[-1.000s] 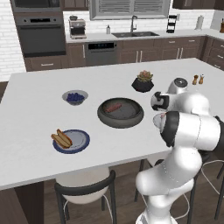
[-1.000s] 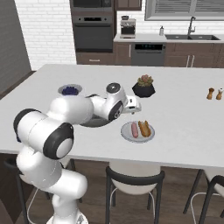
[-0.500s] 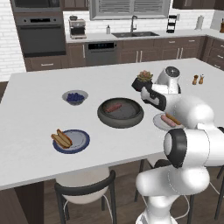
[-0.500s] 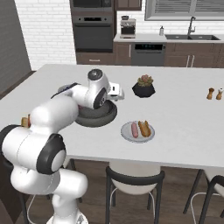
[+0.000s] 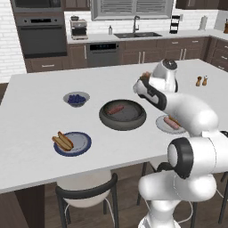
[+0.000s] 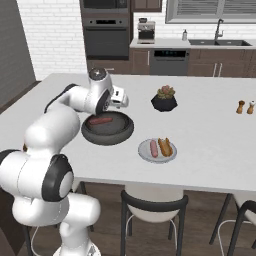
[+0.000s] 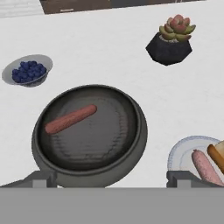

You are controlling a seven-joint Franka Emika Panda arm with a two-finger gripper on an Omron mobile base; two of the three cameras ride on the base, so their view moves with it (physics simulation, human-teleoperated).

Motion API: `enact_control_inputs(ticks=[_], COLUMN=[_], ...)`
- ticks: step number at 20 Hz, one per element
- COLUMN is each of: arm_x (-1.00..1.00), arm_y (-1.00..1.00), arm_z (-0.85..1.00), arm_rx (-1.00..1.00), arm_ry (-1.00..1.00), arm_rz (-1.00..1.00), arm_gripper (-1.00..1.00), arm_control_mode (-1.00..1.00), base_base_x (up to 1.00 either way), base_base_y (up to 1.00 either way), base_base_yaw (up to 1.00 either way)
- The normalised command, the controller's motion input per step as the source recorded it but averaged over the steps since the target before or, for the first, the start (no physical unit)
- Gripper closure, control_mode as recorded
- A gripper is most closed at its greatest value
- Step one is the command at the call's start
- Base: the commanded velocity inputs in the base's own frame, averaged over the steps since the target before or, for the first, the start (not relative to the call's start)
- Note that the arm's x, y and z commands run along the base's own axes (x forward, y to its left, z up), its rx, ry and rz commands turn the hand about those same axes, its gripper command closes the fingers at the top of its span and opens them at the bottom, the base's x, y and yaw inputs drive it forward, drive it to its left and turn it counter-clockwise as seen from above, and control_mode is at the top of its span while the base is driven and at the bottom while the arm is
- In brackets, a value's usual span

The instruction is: Place one bun and one sausage from the bowl on each plate.

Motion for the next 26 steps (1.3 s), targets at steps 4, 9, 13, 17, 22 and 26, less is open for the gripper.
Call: enact_control_inputs(ticks=[4, 9, 13, 17, 22, 26], arm_x=[-0.15, -0.18, 0.00, 0.06, 0.51, 0.26], arm_y=[0.06, 0.36, 0.52, 0.21, 0.27, 0.12], arm_z=[0.04, 0.00, 0.00, 0.00, -0.22, -0.86], arm_rx=[0.00, 0.00, -0.03, -0.09, -0.12, -0.01], arm_ry=[0.07, 0.00, 0.15, 0.39, 0.43, 0.07], arm_rz=[0.03, 0.03, 0.00, 0.01, 0.01, 0.00], arm_gripper=[-1.00, -1.00, -1.00, -1.00, -1.00, -1.00], arm_control_mode=[-1.00, -1.00, -1.00, -1.00, -1.00, -1.00], base_base_x=[0.00, 0.00, 0.00, 0.00, 0.00, 0.00], base_base_y=[0.00, 0.00, 0.00, 0.00, 0.00, 0.00], base_base_yaw=[0.00, 0.00, 0.00, 0.00, 0.00, 0.00])
